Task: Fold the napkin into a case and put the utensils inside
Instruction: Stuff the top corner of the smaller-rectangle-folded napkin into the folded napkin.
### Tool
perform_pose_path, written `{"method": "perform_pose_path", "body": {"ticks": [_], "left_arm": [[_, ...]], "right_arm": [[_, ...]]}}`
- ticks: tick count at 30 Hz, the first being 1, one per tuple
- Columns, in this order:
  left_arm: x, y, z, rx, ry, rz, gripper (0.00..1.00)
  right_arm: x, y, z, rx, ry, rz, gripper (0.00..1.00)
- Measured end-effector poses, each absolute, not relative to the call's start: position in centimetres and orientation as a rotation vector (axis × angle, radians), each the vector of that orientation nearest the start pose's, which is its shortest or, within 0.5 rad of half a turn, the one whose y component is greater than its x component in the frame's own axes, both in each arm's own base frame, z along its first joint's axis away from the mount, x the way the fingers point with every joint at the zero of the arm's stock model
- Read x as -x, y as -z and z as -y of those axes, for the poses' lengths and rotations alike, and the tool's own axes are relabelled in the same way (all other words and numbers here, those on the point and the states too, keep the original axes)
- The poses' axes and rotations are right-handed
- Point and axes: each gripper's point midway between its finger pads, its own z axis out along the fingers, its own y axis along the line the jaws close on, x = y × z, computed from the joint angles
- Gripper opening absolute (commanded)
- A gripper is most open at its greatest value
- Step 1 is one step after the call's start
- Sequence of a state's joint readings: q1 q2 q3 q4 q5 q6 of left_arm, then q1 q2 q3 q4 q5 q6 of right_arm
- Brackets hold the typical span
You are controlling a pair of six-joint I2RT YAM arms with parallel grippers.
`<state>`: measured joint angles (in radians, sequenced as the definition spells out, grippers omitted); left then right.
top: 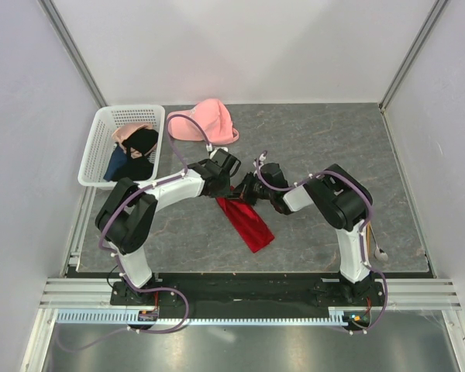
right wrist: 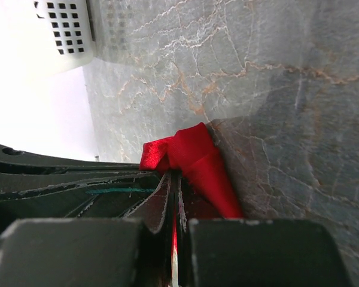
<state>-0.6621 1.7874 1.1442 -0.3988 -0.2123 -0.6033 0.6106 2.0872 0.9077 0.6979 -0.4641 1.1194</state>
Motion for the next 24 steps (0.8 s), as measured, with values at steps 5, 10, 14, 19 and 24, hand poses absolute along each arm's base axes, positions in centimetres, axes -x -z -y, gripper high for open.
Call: {"method": "perform_pose_path", "body": {"ticks": [5, 10, 14, 19, 24], "left_arm": [[-32.8, -3.9, 24.1, -0.006, 0.208, -2.590, 0.08], [-32.7, -3.8, 24.1, -0.007, 0.214, -2.590, 0.08], [-32.5, -3.9, 24.3, -0.012, 0.235, -2.596, 0.08], [-32.4, -4.1, 24.4, -0.014, 0.247, -2.596, 0.07], [-32.2, -4.1, 24.7, -0.020, 0.267, -2.604, 0.07]], "right_arm": [[-32.5, -2.8, -36.1, -0.219, -1.380, -2.395, 0.00], [-32.3, -4.8, -35.3, -0.153, -1.330, -2.387, 0.00], [-32.7, -5.2, -34.8, -0.135, -1.314, -2.372, 0.00], [-32.8, -4.6, -34.3, -0.138, -1.293, -2.390, 0.00], [-32.5, -3.2, -34.5, -0.144, -1.282, -2.424, 0.00]]}}
